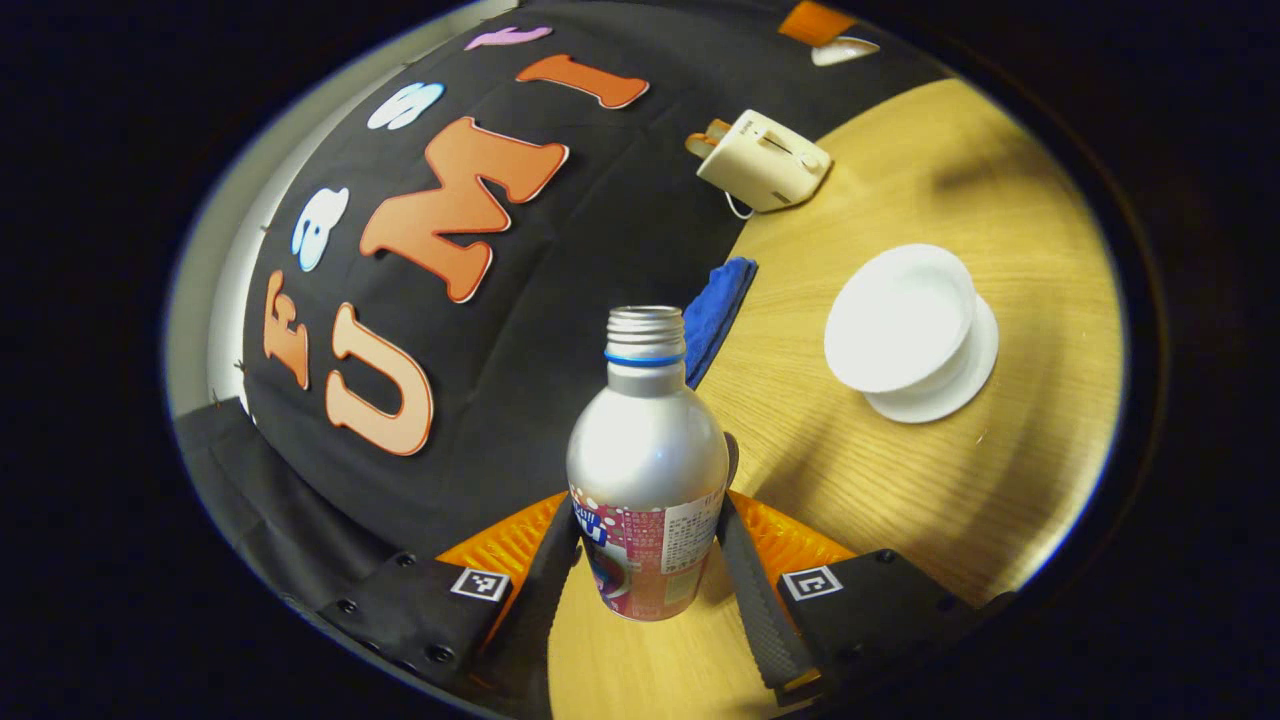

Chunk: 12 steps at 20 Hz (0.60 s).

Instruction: Open the teacup lid with one hand, grasp the water bottle and pour water into the teacup with the other hand; after pouring, place the water bottle on the coaster and then close the teacup lid.

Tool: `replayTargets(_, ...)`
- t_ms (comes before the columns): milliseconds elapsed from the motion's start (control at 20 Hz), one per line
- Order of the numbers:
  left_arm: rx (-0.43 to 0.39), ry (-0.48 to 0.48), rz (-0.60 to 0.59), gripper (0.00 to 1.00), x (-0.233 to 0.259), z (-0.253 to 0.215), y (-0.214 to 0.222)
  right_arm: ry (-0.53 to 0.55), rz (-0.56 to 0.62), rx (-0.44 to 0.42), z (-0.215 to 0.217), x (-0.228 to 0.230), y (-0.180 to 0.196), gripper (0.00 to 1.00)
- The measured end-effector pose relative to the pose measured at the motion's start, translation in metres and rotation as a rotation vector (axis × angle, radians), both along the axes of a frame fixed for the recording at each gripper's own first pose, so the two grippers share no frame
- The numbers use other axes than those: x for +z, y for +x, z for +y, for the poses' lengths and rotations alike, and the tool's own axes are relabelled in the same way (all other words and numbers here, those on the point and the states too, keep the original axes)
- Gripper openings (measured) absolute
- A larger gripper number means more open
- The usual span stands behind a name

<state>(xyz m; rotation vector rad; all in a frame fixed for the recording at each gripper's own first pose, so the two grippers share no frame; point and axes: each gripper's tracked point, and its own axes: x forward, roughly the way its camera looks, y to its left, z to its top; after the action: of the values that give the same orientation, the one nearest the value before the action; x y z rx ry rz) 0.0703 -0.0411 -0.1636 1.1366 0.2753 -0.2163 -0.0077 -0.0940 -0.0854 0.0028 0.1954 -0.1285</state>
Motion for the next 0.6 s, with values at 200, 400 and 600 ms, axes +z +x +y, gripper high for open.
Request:
replayTargets(200,-0.041,0.13,-0.01,0.8,-0.003,0.001,0.0,0.008,-0.008,0.002,-0.002,0.0,-0.002,0.22)
replayTargets(400,-0.128,0.283,-0.043,0.87,0.001,-0.013,0.0,0.016,-0.022,0.027,0.004,0.003,-0.005,0.22)
replayTargets(600,-0.183,0.375,-0.049,0.84,0.001,-0.022,-0.001,-0.027,-0.036,0.03,0.004,0.008,-0.009,0.22)
